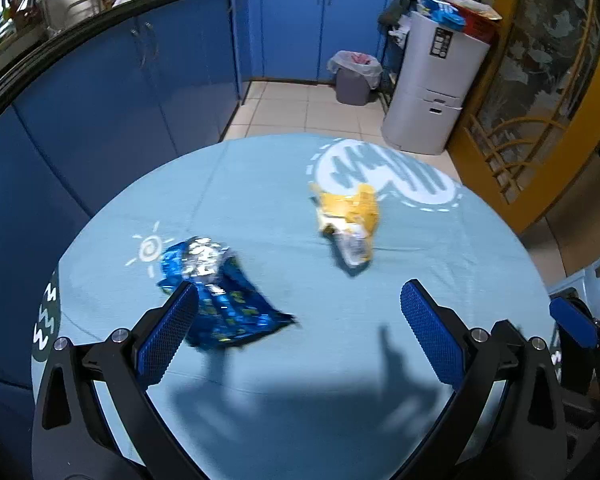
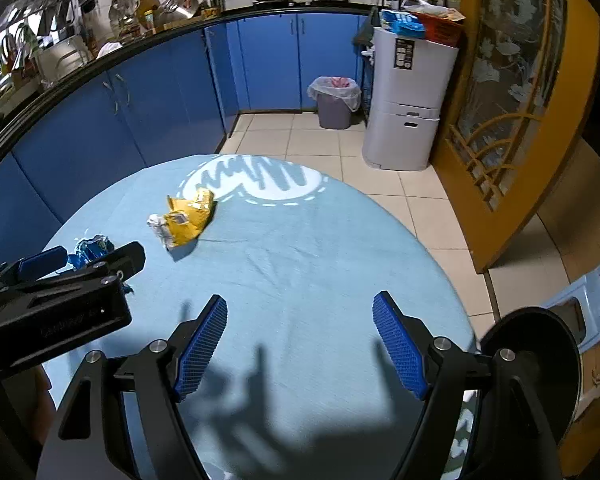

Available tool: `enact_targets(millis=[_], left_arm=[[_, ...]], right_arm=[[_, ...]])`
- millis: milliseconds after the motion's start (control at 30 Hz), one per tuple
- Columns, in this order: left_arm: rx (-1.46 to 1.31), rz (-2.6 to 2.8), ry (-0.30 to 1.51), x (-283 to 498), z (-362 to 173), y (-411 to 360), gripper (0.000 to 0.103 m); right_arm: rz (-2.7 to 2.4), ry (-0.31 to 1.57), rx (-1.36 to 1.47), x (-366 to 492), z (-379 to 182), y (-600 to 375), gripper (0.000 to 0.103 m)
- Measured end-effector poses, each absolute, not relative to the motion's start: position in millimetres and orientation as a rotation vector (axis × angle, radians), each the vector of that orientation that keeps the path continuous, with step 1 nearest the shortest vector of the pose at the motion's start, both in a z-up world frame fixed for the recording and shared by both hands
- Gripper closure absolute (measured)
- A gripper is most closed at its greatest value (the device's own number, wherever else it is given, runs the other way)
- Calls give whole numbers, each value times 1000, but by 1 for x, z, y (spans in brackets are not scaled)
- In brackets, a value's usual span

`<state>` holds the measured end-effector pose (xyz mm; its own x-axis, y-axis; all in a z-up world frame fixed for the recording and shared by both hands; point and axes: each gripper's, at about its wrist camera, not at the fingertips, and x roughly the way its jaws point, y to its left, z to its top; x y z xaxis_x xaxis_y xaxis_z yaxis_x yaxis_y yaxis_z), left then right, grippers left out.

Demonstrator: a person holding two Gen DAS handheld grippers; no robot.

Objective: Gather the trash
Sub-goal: 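Move both open tools toward the blue and yellow snack bags, then close the left tool on the crumpled blue foil snack bag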

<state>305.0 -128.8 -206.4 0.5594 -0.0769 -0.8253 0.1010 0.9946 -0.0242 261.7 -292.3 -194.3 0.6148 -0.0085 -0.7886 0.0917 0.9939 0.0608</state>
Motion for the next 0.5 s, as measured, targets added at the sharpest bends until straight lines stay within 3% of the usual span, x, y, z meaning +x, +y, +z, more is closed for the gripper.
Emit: enact_targets(millis=[500], left_arm=[[-17,-43,1005,315,-223,-83,4]], right_arm=[[1,946,65,294,-207,-258,29]])
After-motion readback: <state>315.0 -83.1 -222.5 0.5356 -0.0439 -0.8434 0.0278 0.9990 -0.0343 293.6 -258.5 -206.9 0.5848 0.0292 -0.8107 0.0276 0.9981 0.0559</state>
